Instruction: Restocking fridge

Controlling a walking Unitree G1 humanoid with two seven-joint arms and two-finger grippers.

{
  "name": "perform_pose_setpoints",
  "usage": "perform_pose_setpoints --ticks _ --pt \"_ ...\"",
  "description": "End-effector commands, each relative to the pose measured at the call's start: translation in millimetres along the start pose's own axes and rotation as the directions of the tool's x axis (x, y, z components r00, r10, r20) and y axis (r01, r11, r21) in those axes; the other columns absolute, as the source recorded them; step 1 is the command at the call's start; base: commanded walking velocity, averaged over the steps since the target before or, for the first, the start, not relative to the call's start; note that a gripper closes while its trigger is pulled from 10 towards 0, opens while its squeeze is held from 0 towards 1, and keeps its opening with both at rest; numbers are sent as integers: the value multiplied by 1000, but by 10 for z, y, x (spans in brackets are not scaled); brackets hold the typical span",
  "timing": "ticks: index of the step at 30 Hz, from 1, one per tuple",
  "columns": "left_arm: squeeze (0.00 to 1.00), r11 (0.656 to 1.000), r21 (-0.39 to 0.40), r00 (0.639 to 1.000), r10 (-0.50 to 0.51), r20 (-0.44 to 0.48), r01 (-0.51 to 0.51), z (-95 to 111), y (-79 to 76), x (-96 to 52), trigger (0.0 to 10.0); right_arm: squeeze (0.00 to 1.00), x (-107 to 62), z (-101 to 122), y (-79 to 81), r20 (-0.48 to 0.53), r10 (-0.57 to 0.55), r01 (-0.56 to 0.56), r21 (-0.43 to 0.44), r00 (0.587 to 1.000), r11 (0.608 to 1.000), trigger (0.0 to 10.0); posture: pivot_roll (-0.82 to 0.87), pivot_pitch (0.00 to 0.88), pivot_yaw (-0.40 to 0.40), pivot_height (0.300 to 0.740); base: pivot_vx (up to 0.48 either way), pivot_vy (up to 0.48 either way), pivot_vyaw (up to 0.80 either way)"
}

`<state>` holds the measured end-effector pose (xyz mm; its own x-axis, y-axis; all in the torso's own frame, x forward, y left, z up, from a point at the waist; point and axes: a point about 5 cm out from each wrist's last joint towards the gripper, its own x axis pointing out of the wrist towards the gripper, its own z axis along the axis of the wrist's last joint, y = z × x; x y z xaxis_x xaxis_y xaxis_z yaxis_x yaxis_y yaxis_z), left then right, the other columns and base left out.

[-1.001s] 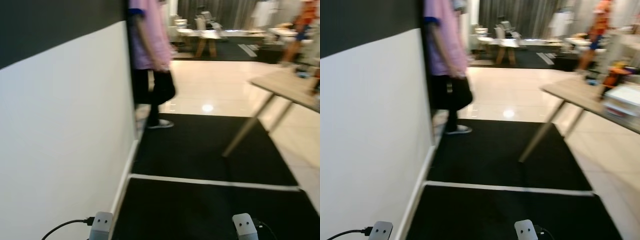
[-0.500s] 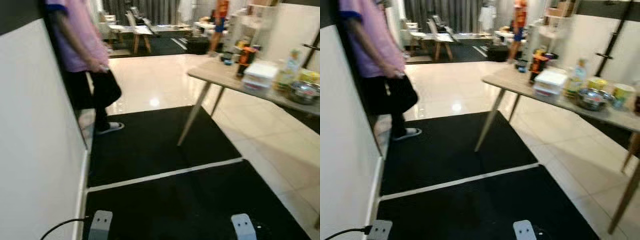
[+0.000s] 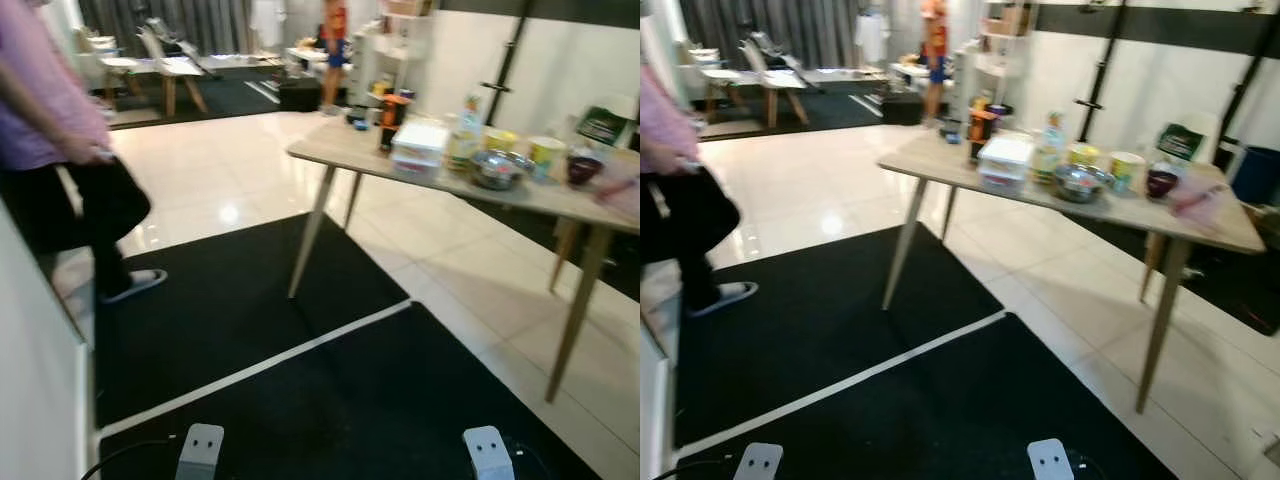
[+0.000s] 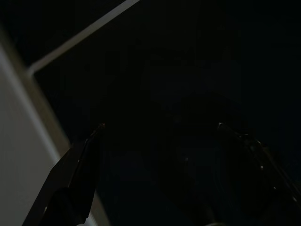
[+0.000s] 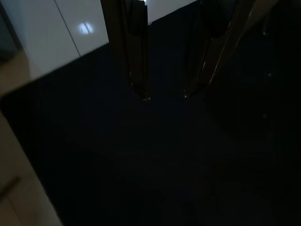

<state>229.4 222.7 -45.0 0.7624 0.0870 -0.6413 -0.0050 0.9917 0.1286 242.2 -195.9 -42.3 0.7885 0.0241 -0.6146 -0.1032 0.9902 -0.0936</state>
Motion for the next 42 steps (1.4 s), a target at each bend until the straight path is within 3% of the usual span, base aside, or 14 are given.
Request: perform_pose_setpoints --ticks 1,14,27,42 --pt "0 1000 3 1000 -10 3 10 -14 -50 -3 10000 0 -13 -39 -38 -19 -6 6 3 1000 1000 10000 -53 70 -27 740 0 0 -800" --pt "0 1000 -10 999 -4 35 4 37 -44 3 10000 0 -10 -27 -35 -15 -3 3 7 1000 1000 10000 -56 73 -26 740 0 0 -800" --pt "0 999 -43 999 1 50 1 79 -45 11 10000 0 -9 -57 36 -32 41 -41 5 999 999 10000 -55 77 -35 740 0 0 0" --pt "0 999 -45 998 -4 57 7 114 -53 22 10000 0 -17 -64 7 -29 34 -34 10 999 999 10000 -56 81 -30 740 307 0 0"
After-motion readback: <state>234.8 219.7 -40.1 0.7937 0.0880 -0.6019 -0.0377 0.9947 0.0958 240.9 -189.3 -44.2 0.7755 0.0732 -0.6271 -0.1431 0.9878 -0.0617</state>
